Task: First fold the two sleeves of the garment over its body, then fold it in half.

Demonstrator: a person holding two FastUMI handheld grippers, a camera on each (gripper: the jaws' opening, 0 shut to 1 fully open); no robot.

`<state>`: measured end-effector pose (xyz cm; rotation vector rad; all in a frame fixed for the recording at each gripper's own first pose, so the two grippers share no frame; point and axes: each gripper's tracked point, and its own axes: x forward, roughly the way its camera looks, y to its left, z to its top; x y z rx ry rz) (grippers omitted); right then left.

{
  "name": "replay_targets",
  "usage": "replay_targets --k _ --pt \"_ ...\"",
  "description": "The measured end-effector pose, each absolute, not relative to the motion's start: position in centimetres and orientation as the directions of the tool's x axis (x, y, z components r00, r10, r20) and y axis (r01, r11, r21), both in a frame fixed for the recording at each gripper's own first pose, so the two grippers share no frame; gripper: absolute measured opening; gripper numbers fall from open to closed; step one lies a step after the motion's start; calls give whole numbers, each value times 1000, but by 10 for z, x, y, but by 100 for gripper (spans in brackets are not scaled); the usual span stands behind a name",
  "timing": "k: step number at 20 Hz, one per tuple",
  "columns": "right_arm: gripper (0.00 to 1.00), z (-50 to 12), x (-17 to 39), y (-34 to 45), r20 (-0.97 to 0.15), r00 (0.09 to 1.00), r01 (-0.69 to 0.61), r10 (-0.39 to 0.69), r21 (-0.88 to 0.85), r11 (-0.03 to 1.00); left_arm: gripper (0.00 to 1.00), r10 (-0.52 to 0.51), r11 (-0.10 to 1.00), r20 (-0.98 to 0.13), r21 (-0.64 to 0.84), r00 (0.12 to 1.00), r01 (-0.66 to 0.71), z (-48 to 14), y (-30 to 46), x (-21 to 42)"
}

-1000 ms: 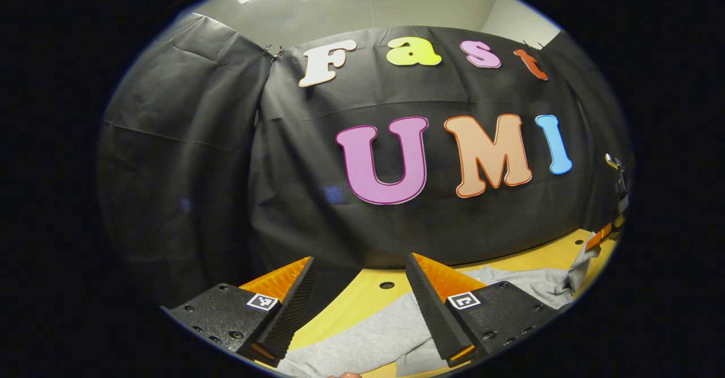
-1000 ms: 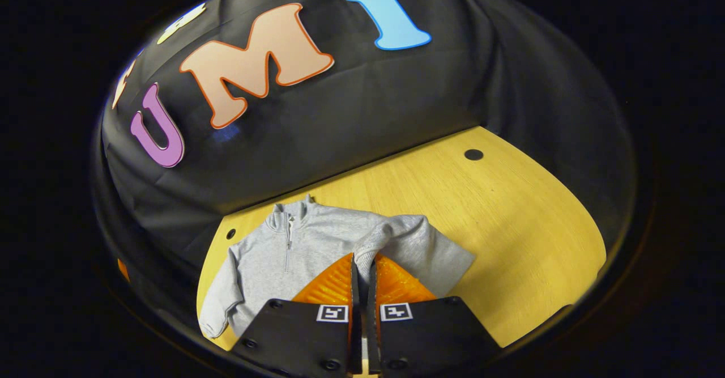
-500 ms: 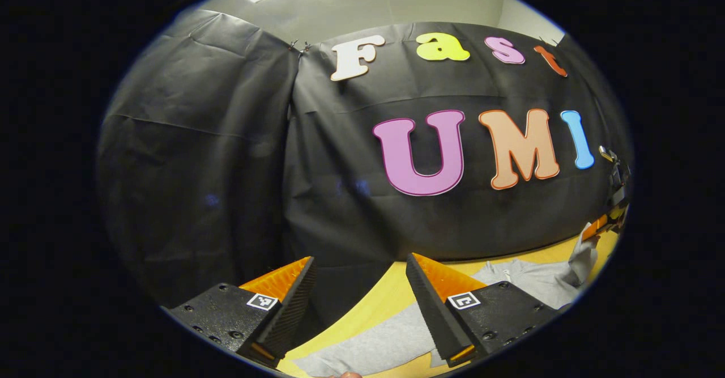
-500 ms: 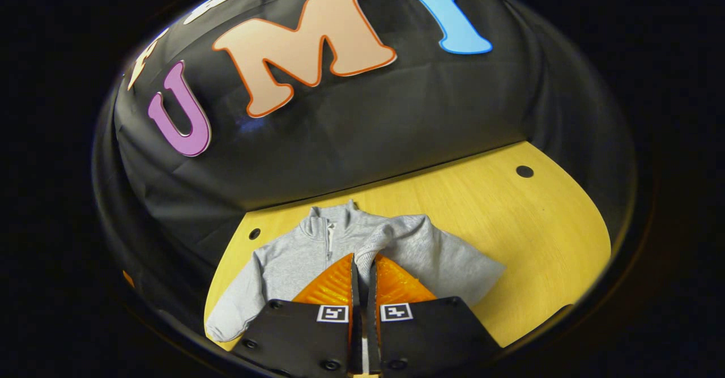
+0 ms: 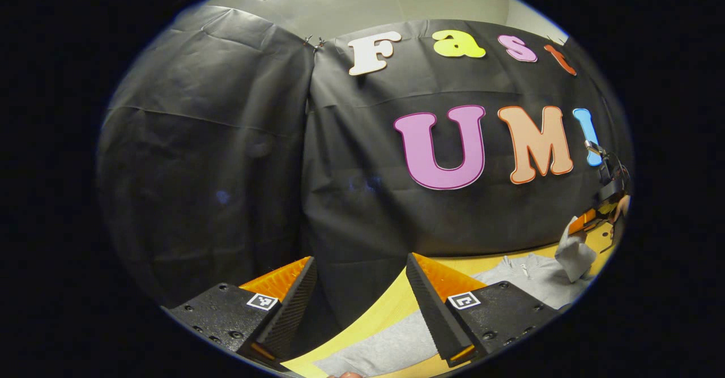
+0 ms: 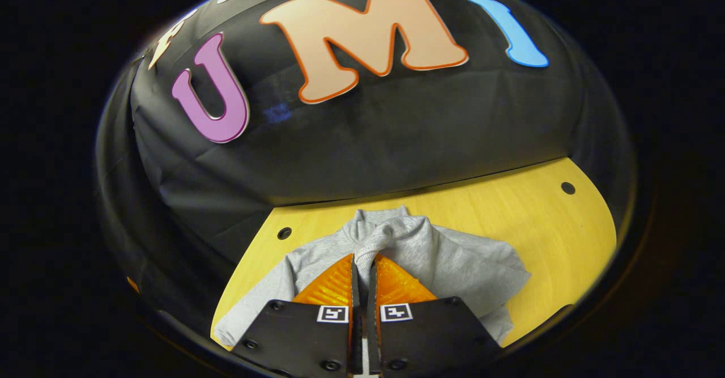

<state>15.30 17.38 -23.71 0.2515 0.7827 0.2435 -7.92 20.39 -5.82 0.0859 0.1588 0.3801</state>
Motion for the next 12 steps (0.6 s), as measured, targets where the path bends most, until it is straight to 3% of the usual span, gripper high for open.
replay_targets --k 12 --pt "6 -327 117 310 -773 487 -266 407 313 912 93 482 874 -179 163 858 -457 -74 266 -125"
